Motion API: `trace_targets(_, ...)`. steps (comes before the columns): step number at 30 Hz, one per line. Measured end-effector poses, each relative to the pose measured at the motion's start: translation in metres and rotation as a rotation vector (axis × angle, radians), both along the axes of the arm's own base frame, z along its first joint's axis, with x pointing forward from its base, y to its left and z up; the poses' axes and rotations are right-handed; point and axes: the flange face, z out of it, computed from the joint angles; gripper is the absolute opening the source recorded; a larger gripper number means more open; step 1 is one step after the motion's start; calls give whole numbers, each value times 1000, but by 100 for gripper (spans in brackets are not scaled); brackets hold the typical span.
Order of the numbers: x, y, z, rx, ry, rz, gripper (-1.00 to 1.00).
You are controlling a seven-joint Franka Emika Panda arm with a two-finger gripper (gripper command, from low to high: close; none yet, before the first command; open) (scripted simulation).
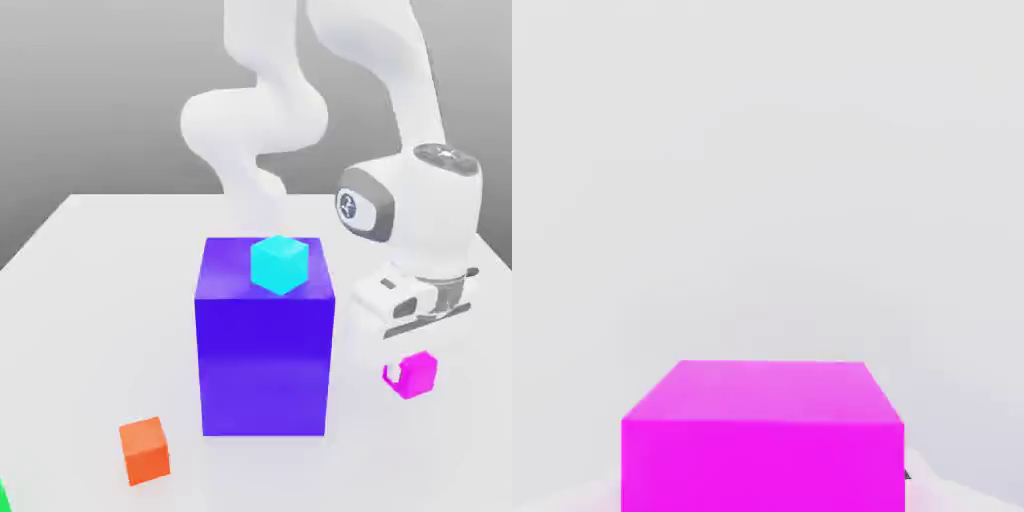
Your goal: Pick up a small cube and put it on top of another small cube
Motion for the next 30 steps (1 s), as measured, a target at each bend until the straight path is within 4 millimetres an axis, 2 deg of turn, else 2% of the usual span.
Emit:
trace_targets(4,66,-92,6,8,20,-151,-100)
trace_targets(6,88,-141,9,12,25,-218,-100)
trace_targets(9,109,-215,15,18,27,-307,-100)
trace_targets(12,117,-289,24,22,22,-387,-100)
trace_targets(16,112,-389,38,19,6,-490,-100)
trace_targets(17,112,-389,38,20,6,-490,-100)
trace_targets(18,107,-414,32,14,5,-526,-100)
trace_targets(20,99,-457,-1,2,3,-588,-100)
trace_targets(21,96,-466,-15,-1,3,-601,100)
trace_targets(26,96,-466,-15,-1,3,-601,100)
trace_targets(27,95,-471,-23,-4,3,-608,100)
trace_targets(28,95,-473,-17,-5,3,-610,100)
trace_targets(30,95,-475,9,-7,2,-612,100)
